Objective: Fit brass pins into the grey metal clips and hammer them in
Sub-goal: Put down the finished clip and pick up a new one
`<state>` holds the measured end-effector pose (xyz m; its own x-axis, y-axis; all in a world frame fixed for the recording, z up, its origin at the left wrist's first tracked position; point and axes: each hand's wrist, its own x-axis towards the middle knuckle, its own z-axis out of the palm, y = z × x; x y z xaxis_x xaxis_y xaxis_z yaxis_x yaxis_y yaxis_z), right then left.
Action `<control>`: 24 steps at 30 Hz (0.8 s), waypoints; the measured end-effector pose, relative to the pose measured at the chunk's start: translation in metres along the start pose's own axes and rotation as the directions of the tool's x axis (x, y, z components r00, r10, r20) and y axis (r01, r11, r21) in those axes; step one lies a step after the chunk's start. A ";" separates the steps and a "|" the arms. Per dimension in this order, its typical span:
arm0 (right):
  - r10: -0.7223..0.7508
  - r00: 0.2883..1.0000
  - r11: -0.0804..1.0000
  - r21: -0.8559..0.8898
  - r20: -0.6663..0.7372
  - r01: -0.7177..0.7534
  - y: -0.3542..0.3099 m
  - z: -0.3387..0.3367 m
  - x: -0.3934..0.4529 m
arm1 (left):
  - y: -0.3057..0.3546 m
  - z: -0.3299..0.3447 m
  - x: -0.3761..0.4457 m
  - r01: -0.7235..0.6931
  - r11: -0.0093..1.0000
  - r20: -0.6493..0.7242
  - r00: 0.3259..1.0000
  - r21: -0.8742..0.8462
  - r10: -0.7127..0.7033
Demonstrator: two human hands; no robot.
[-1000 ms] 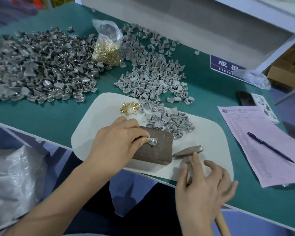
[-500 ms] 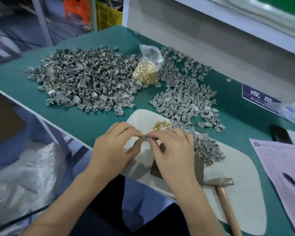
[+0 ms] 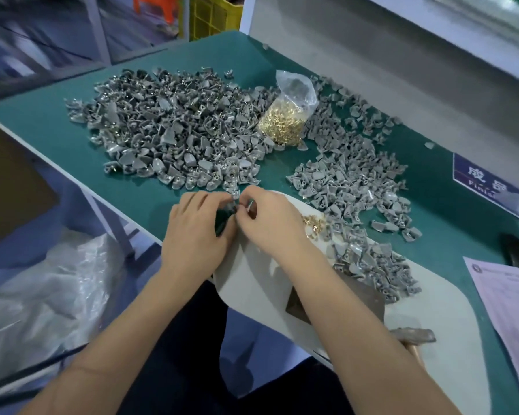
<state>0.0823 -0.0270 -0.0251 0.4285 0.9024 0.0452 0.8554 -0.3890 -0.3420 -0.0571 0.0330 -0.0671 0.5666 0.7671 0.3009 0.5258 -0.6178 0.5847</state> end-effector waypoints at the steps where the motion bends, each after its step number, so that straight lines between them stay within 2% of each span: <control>1: -0.016 0.999 0.999 -0.037 -0.032 0.015 -0.001 0.001 0.002 | 0.000 0.001 0.000 0.007 1.000 -0.011 1.000 0.010 -0.007; 4: 0.006 0.990 0.990 -0.136 -0.138 -0.025 -0.003 0.005 0.010 | -0.001 0.002 0.000 -0.010 0.999 -0.025 1.000 0.043 0.011; 7: 0.110 0.972 0.981 -0.134 -0.207 -0.140 -0.001 0.009 0.015 | -0.002 0.005 0.000 -0.069 0.993 0.005 0.998 0.092 0.069; 12: 0.144 0.976 0.989 0.002 -0.164 -0.146 0.003 0.006 0.016 | -0.002 0.004 0.002 -0.077 0.993 0.010 0.997 0.089 0.076; 17: 0.246 0.905 0.965 0.175 -0.348 -0.195 0.011 -0.019 0.001 | -0.002 0.000 0.001 -0.039 0.999 0.020 0.999 -0.002 0.039; 21: 0.362 0.870 0.931 0.178 -0.336 -0.318 0.037 -0.049 -0.032 | 0.005 -0.005 -0.003 -0.037 0.990 0.011 0.999 -0.138 0.039; 24: 0.444 0.829 0.895 0.210 -0.340 -0.393 0.051 -0.060 -0.064 | 0.025 -0.003 -0.004 -0.091 0.959 0.134 0.982 -0.268 0.130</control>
<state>0.1165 -0.1156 0.0112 0.8341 0.5122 0.2048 0.5359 -0.6643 -0.5211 -0.0485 0.0149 -0.0519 0.7102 0.6499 0.2708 0.2829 -0.6157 0.7355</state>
